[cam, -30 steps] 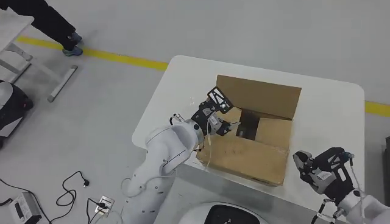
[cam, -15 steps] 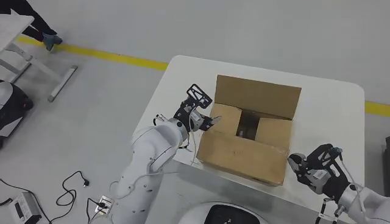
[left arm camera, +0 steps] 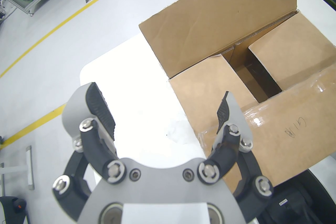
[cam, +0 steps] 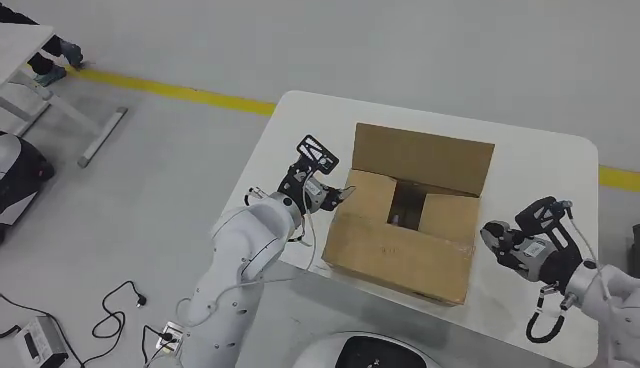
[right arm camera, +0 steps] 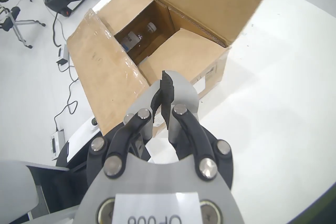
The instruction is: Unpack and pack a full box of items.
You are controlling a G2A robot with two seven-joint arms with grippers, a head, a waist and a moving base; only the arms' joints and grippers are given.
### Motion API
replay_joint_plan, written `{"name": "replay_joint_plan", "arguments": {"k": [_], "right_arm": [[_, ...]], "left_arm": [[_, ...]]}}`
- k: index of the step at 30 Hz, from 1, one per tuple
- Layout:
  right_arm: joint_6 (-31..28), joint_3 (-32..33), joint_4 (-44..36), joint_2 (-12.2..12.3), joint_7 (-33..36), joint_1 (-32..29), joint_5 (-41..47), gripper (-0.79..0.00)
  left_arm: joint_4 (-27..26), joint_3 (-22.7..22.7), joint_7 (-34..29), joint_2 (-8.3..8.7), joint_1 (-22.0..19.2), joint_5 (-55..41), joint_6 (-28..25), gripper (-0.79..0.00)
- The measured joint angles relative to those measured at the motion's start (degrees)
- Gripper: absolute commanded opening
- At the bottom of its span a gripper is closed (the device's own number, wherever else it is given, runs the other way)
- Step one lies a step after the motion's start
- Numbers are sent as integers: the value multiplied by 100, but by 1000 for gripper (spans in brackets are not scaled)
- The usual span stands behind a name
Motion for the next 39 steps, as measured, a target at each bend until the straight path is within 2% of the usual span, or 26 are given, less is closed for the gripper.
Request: {"name": "replay_joint_plan", "arguments": {"k": [2, 4, 11, 14, 17, 21, 28, 35, 39], "right_arm": [[59, -140, 141, 8, 105, 116, 23, -225], [94, -244, 224, 16, 137, 124, 122, -148], [29, -405, 354, 68, 91, 38, 111, -172], [25, -469, 340, 90, 71, 13, 107, -243], [-19, -500, 276, 113, 27, -30, 167, -206], [-108, -474, 145, 152, -105, -133, 135, -197], [-204, -540, 165, 207, -243, -201, 89, -379], [-265, -593, 112, 267, -164, -193, 333, -437], [-333, -626, 86, 305, -50, -226, 577, -514]], "left_arm": [[0, 0, 0, 0, 0, 0, 0, 0], [0, 0, 0, 0, 0, 0, 0, 0], [0, 0, 0, 0, 0, 0, 0, 0], [0, 0, 0, 0, 0, 0, 0, 0], [0, 0, 0, 0, 0, 0, 0, 0], [0, 0, 0, 0, 0, 0, 0, 0], [0, 0, 0, 0, 0, 0, 0, 0], [0, 0, 0, 0, 0, 0, 0, 0], [0, 0, 0, 0, 0, 0, 0, 0]]}}
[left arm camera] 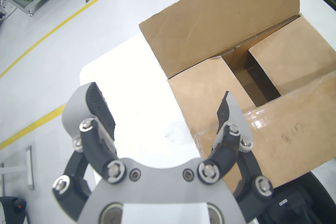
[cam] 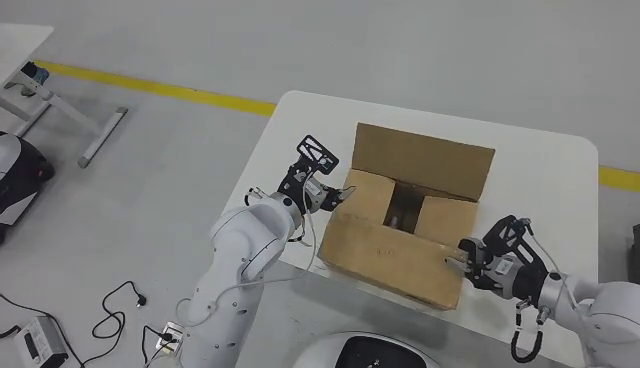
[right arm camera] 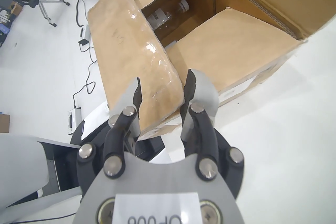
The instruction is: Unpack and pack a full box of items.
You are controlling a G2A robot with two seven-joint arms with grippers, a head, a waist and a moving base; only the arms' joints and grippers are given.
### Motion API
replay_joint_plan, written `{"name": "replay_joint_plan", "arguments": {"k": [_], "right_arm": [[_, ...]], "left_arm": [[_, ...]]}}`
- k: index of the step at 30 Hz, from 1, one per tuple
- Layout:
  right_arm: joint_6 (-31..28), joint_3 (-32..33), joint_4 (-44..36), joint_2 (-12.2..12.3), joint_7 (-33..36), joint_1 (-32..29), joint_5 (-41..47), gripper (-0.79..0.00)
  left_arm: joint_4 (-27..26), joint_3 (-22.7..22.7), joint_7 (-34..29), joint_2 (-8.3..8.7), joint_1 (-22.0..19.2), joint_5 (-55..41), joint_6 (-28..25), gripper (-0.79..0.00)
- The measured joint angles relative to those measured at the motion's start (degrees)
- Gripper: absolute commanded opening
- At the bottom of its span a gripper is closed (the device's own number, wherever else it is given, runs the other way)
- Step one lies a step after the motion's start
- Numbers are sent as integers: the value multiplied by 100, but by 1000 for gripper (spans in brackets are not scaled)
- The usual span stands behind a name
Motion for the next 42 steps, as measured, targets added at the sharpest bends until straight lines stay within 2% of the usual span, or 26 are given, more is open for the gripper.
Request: {"name": "replay_joint_plan", "arguments": {"k": [8, 12, 16, 23, 25, 30, 31, 34, 38, 42], "right_arm": [[-250, -172, -2, 84, 484, 27, 977, -533], [-295, -265, 36, 125, 697, 75, 1275, -496], [-284, -413, 149, 150, 738, 145, 1434, -465], [-209, -754, 323, 158, 679, 313, 1663, -474], [-118, -874, 385, 154, 639, 351, 1770, -517], [78, -1127, 478, 144, 627, 495, 1857, -560], [104, -1181, 496, 141, 607, 525, 1883, -600], [175, -1320, 553, 136, 586, 601, 1872, -785], [228, -1401, 626, 134, 441, 697, 1821, -785], [264, -1207, 612, 177, 239, 776, 1575, -785]], "left_arm": [[0, 0, 0, 0, 0, 0, 0, 0], [0, 0, 0, 0, 0, 0, 0, 0], [0, 0, 0, 0, 0, 0, 0, 0], [0, 0, 0, 0, 0, 0, 0, 0], [0, 0, 0, 0, 0, 0, 0, 0], [0, 0, 0, 0, 0, 0, 0, 0], [0, 0, 0, 0, 0, 0, 0, 0], [0, 0, 0, 0, 0, 0, 0, 0], [0, 0, 0, 0, 0, 0, 0, 0], [0, 0, 0, 0, 0, 0, 0, 0]]}}
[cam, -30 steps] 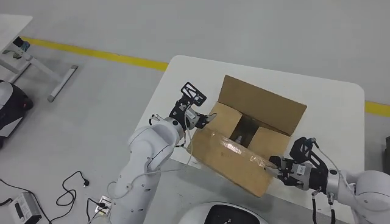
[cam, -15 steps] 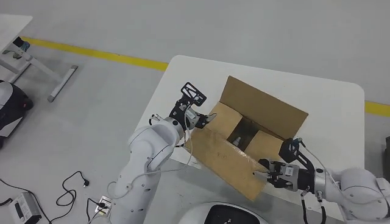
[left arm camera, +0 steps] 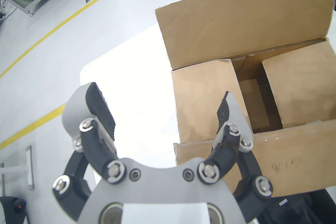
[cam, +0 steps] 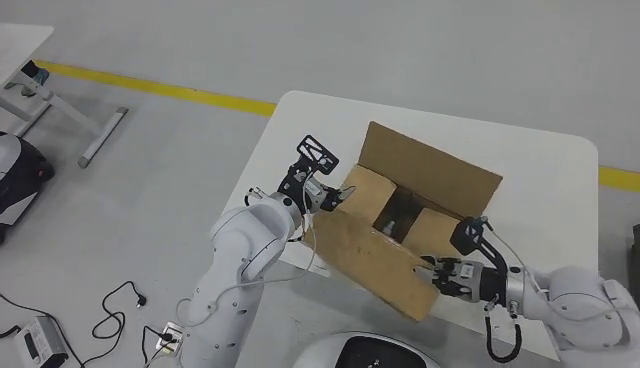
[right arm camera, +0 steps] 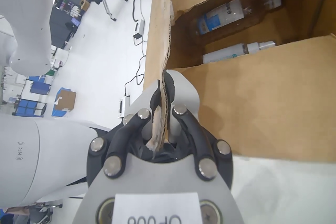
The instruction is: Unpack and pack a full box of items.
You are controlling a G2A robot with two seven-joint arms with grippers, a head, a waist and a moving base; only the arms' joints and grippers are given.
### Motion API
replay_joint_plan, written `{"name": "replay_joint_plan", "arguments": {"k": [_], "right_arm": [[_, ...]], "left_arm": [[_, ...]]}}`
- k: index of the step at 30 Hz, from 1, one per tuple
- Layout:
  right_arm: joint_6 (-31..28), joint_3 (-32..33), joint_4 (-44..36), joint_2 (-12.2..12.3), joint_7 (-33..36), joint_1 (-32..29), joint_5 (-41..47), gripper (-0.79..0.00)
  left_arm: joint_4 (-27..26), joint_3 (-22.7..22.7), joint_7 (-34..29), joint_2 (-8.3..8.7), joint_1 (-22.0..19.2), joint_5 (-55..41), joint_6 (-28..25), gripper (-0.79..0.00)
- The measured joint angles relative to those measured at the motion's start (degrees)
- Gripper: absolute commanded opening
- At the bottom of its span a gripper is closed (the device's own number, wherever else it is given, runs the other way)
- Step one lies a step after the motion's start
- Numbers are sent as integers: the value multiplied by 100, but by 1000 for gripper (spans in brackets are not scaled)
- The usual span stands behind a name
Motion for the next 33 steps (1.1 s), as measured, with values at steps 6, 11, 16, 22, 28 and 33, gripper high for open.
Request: {"name": "replay_joint_plan", "arguments": {"k": [6, 11, 16, 22, 28, 33], "right_arm": [[-84, 527, -145, 109, -314, 112, -645, -785], [-353, 827, -539, 185, -736, 7, -1451, -785], [-650, 967, -1023, 236, -1296, -337, -2151, -785], [-956, 1034, -1528, 292, -1836, -766, -3347, -785], [-1024, 992, -1851, 327, -2228, -1068, -4240, -785], [-1090, 983, -2022, 356, -2425, -1230, -4636, -683]], "left_arm": [[0, 0, 0, 0, 0, 0, 0, 0], [4, -4, 19, 0, 6, -9, 16, 0], [27, -83, 98, 27, -27, -244, 173, 0], [109, -134, -483, 78, -259, -531, 121, 0], [164, 37, -1249, 139, -418, -691, -192, 0], [196, 181, -1542, 186, -491, -557, -296, 0]]}}
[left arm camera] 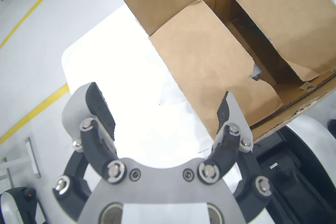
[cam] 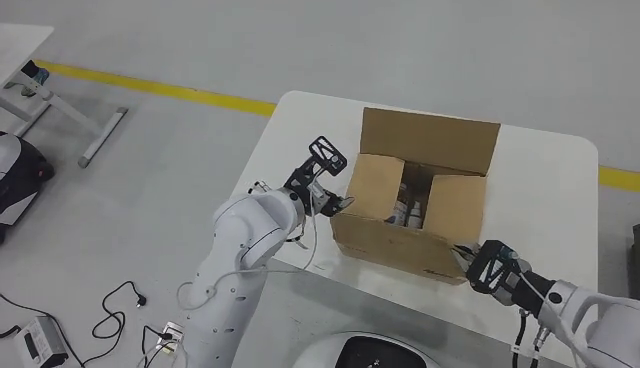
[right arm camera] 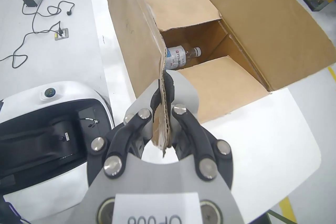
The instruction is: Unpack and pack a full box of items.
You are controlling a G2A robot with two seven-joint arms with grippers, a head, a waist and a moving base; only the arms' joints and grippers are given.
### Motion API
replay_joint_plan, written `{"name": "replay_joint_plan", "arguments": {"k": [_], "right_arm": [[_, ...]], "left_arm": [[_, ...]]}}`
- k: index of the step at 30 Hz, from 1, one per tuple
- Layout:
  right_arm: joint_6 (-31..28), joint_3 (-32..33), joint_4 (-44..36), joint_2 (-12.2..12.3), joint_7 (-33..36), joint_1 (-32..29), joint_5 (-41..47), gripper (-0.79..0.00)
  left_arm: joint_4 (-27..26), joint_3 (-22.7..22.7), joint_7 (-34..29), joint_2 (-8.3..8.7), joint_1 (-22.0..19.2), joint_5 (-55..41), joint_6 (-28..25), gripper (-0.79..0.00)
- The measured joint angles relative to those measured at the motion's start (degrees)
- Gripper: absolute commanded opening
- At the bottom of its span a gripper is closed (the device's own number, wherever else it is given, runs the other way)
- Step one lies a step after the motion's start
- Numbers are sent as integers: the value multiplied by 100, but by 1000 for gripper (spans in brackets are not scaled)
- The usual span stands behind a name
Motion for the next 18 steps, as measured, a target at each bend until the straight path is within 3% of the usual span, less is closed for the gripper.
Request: {"name": "replay_joint_plan", "arguments": {"k": [2, 5, 9, 12, 13, 14, 15, 18], "right_arm": [[-42, -2, -41, 12, -61, -50, -90, -643], [-69, 14, -59, 27, -133, -94, -146, -468], [-80, 36, -50, 43, -214, -132, -95, -480], [-97, 57, -34, 55, -263, -149, 9, -292], [-105, 69, -29, 60, -291, -162, 82, -172], [-119, 82, -22, 63, -314, -175, 166, -142], [-140, 100, -11, 68, -331, -188, 267, -18], [-297, 202, 48, 95, -341, -238, 756, 0]], "left_arm": [[17, 61, -34, 17, -22, 55, -2, 0], [24, 136, -127, 45, -33, 1, -154, 0], [-38, 205, -290, 107, -14, 7, -632, 0], [-73, 202, -287, 142, 36, -2, -741, 0], [-98, 208, -298, 156, 57, -22, -783, 0], [-127, 214, -309, 167, 75, -44, -835, 0], [-159, 219, -316, 179, 97, -76, -896, 0], [-260, 224, -342, 220, 197, -214, -1124, 0]]}}
